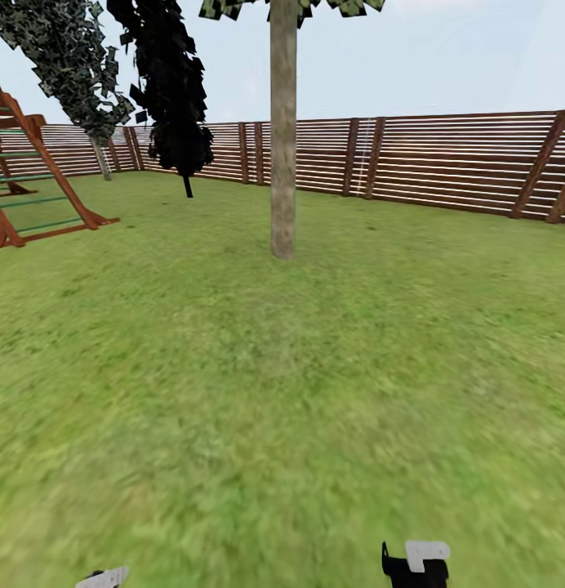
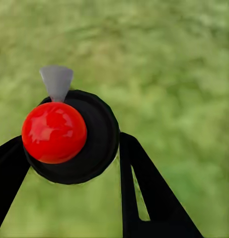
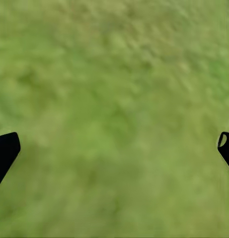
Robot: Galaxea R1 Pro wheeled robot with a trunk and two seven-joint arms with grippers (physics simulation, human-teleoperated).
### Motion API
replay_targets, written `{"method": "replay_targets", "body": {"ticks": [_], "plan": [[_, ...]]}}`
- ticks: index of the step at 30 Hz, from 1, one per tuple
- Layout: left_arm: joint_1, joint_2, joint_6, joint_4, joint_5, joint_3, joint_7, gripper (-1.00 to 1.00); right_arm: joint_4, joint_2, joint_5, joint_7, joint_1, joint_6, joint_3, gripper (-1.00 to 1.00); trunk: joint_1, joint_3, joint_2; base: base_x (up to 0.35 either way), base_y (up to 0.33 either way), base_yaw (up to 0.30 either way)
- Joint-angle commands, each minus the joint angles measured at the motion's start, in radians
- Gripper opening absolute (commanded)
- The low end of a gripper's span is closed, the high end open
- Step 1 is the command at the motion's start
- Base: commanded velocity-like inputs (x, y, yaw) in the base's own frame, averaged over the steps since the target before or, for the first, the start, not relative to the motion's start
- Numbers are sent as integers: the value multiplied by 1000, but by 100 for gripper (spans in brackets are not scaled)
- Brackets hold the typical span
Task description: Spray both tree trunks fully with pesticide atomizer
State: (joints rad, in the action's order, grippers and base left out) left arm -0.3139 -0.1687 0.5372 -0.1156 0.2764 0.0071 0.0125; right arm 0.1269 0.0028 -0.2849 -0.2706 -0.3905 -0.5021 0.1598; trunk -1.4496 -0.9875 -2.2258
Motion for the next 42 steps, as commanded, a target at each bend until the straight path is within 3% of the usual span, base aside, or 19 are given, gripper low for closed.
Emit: {"method": "replay_targets", "body": {"ticks": [1,42], "plan": [[-1,0,3,1,3,1,1,-100,-1,0,-10,-4,-1,-3,6,100,0,-1,0,338,0,0],[-1,0,4,1,3,1,2,-100,-1,0,-10,-4,-1,-3,6,100,0,-1,0,338,0,0]]}}
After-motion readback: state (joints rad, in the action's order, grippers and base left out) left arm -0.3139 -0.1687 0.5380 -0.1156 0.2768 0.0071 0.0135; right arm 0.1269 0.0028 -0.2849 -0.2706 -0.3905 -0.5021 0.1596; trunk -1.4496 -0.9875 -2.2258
